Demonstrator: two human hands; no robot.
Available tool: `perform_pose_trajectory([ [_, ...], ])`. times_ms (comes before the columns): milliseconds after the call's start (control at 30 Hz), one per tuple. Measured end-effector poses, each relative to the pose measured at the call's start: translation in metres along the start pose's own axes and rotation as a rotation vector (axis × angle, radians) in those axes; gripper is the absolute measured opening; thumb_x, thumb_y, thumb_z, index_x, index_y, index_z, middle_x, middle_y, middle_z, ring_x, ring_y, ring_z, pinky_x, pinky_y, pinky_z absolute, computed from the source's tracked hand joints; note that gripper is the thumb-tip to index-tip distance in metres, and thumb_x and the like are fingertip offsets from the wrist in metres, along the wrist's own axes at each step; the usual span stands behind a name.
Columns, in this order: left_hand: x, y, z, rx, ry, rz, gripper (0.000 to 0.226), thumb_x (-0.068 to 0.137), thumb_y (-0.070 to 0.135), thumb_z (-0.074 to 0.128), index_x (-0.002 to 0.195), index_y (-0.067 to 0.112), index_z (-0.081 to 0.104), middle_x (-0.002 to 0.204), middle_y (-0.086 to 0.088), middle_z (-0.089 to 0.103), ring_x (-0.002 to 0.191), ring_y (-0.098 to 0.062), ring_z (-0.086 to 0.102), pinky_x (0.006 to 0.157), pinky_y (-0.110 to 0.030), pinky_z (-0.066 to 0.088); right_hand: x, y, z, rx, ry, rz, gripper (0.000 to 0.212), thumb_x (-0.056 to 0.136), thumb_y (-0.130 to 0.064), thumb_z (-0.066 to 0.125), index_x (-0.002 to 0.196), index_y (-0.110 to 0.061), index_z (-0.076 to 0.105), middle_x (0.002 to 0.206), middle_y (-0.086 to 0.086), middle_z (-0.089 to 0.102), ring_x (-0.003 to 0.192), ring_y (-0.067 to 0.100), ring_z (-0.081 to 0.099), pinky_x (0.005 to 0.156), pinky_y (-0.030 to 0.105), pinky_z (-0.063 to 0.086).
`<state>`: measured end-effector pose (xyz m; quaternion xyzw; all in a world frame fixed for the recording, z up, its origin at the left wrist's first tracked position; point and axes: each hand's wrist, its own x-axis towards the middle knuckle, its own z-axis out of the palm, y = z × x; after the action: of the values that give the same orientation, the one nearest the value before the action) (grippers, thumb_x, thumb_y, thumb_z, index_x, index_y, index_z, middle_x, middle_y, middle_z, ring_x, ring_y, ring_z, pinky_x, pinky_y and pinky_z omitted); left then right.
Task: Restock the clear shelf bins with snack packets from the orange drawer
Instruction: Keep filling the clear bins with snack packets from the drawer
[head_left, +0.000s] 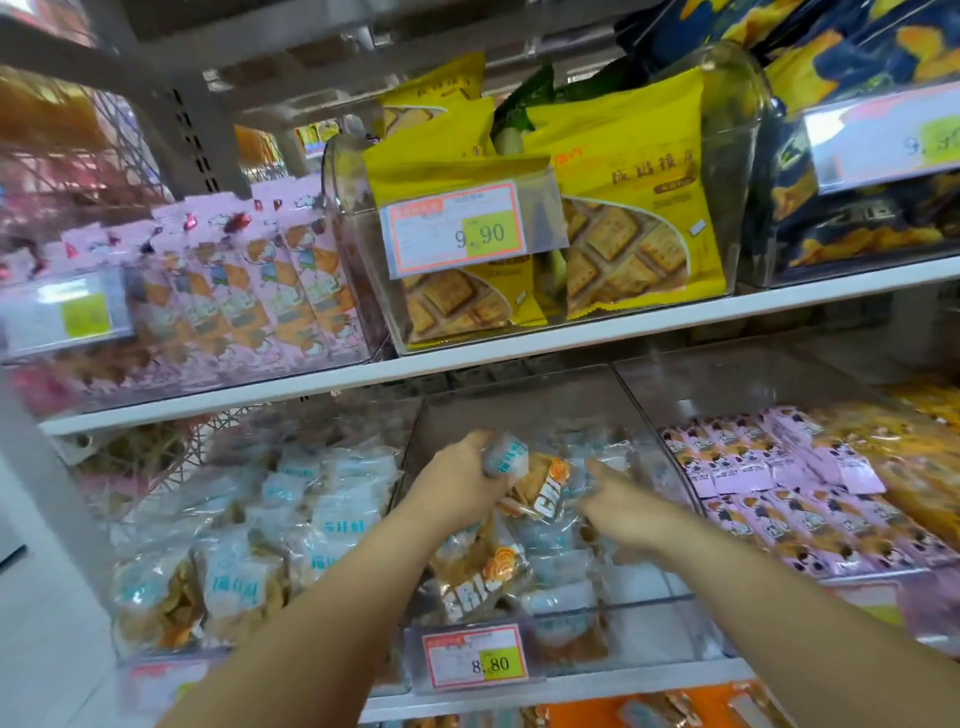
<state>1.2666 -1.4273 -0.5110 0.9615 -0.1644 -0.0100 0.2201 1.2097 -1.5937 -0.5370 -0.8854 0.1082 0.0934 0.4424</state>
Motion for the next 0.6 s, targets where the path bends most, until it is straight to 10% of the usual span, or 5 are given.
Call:
perform_pose_trajectory([
  [200, 0.004, -0.014, 0.002, -0.198, 0.018, -0.025, 0.069, 0.082, 0.035, 0.071, 0.142, 0.027, 0.037, 0.139, -0.004, 0.045, 0.117, -0.015, 0.051, 0.084, -0.018, 0.04, 0.018, 0.006, 0.016, 0.136, -0.016, -0.011, 0.051, 0.098, -0.024, 0.034, 0.147, -0.028, 0.023, 0.114, 0.005, 0.056, 0.081, 0.015, 0.048, 0.081, 0.031, 0.043],
  [400, 0.002, -0.021, 0.004, -0.428, 0.032, -0.059, 0.068, 0.076, 0.024, 0.078, 0.136, 0.021, 0.048, 0.126, 0.001, 0.057, 0.1, -0.012, 0.062, 0.085, -0.024, 0.052, 0.025, 0.008, 0.025, 0.342, -0.072, -0.007, 0.045, 0.097, -0.029, 0.035, 0.143, -0.029, 0.033, 0.149, 0.0, 0.033, 0.134, 0.025, 0.033, 0.109, 0.042, 0.028],
  [600, -0.003, -0.015, 0.004, -0.484, 0.051, -0.015, 0.046, 0.081, 0.008, 0.073, 0.123, 0.017, 0.056, 0.104, -0.001, 0.068, 0.093, -0.023, 0.067, 0.087, -0.039, 0.053, 0.025, 0.009, 0.025, 0.084, -0.027, -0.071, 0.077, 0.091, -0.054, 0.048, 0.151, -0.03, 0.008, 0.156, 0.003, 0.023, 0.141, 0.026, 0.026, 0.114, 0.043, 0.026],
])
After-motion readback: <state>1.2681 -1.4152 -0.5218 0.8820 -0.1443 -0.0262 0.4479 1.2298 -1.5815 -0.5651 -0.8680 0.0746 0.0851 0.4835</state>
